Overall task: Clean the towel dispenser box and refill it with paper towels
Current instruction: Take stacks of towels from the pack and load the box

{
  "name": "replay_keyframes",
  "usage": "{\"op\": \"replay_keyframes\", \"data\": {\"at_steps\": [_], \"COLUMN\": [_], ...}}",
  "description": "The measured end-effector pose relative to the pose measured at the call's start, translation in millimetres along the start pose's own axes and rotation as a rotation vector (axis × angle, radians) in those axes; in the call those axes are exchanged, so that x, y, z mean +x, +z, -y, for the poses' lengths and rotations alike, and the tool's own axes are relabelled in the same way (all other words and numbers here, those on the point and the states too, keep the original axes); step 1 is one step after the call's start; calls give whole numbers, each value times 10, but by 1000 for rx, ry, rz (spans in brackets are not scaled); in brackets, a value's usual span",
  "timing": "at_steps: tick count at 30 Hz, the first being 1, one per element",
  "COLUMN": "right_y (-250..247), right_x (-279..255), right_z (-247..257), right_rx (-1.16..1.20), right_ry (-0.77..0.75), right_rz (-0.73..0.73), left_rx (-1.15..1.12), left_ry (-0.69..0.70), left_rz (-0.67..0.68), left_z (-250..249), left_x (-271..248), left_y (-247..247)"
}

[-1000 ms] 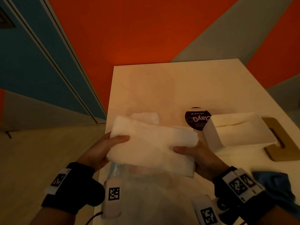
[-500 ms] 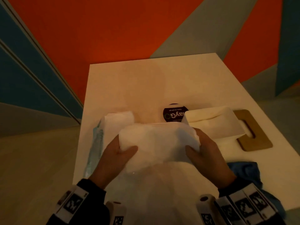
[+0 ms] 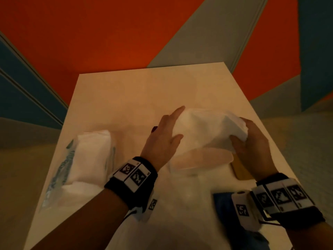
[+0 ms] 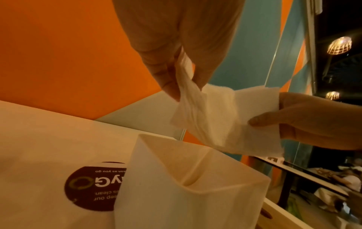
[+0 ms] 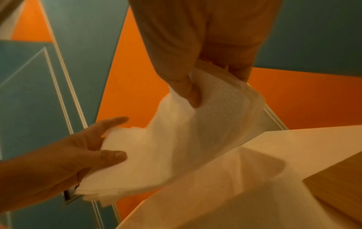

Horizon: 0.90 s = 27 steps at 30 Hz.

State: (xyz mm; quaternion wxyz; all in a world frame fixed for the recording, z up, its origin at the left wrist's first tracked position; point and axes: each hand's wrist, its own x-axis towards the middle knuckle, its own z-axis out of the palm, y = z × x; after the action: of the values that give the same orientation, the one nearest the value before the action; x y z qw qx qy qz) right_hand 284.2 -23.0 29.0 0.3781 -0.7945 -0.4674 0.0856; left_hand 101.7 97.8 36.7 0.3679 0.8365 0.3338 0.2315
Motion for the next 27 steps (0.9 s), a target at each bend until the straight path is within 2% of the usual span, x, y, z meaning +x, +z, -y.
{"op": "replay_keyframes", "data": {"at_steps": [4,7,13,19,22,27], "right_y": [-10,-2,13,191,306,271], "right_x": [187,310,392,308,252,252], "right_z": [-279,-327,-259,-221,-272,-253], "right_rx": [-236,-207,-188,-377,-495,-678], "right_ry": [-11,46,-40,-137,-247,-325], "right_rz": [273,404,521,652,659,694], "left_rx": [179,206,381,659,768,878], "left_ry": [-264,-381,-416,-325,-294,-280], "left_rz": [257,297,293,360,393,420], "left_z": [31,54,57,43,69,110], "left_x": [125,184,265,235,231,202], "left_y": [241,335,388,529,599,641]}}
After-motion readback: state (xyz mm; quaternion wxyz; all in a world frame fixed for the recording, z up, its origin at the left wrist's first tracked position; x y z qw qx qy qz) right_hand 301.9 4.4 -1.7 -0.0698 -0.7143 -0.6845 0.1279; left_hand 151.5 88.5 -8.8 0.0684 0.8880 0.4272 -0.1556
